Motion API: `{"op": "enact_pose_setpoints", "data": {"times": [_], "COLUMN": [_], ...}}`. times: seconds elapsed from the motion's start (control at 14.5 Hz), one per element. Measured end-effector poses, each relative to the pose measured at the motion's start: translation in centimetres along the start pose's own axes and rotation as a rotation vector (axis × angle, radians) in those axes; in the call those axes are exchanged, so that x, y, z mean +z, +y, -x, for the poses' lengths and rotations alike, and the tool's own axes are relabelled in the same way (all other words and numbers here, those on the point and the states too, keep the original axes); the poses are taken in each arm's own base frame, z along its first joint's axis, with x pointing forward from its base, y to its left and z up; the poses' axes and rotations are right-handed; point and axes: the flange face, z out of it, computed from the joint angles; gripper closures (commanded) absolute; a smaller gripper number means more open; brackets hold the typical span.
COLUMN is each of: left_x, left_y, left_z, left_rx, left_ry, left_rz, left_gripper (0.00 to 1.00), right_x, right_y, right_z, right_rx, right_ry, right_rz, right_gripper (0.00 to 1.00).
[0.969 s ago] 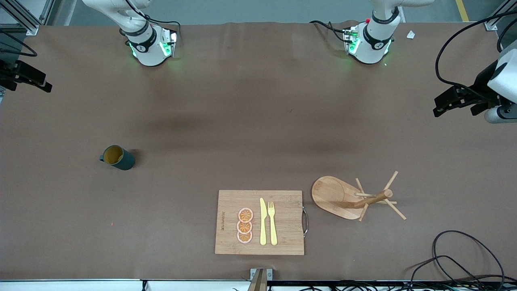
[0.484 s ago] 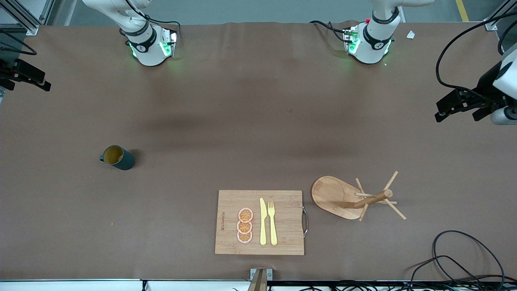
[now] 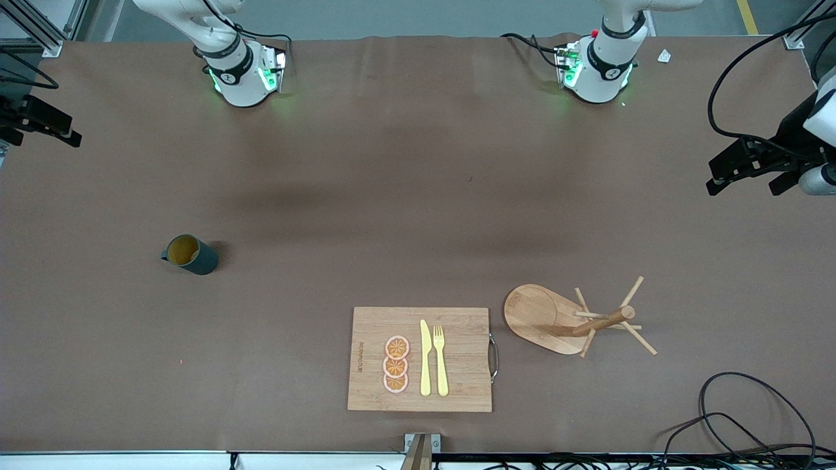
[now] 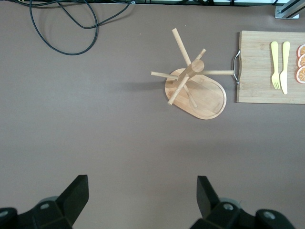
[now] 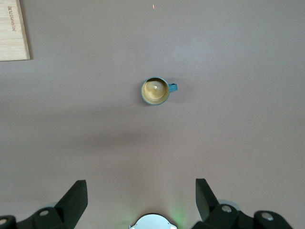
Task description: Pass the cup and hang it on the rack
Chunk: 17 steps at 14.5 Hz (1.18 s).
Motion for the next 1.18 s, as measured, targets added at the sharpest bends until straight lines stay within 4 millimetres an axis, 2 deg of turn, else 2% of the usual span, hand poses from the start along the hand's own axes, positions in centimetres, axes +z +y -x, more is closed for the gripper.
{"op": "enact_pose_setpoints", "data": {"times": [0.55, 0.9, 1.18], "left_x": [0.7, 0.8, 1.0], "left_y": [-0.6, -3.8, -3.9], "left_z": [-0.4, -0.7, -0.7], "left_rx": [-0.007, 0.007, 0.013], "left_ry": [-0.010, -0.013, -0.016], "left_rz": [-0.003, -0.009, -0.009], "left_gripper": [0.00, 0.00, 0.00], "right_x": [0.0, 0.0, 0.0], "right_y": [0.0, -0.1, -0.1], "right_z": [0.0, 0.0, 0.0], "right_rx": [0.000, -0.001, -0.001], "right_ry": [0.001, 0.001, 0.002], "right_rz": [0.000, 0.000, 0.000], "right_gripper": [0.00, 0.00, 0.00]}}
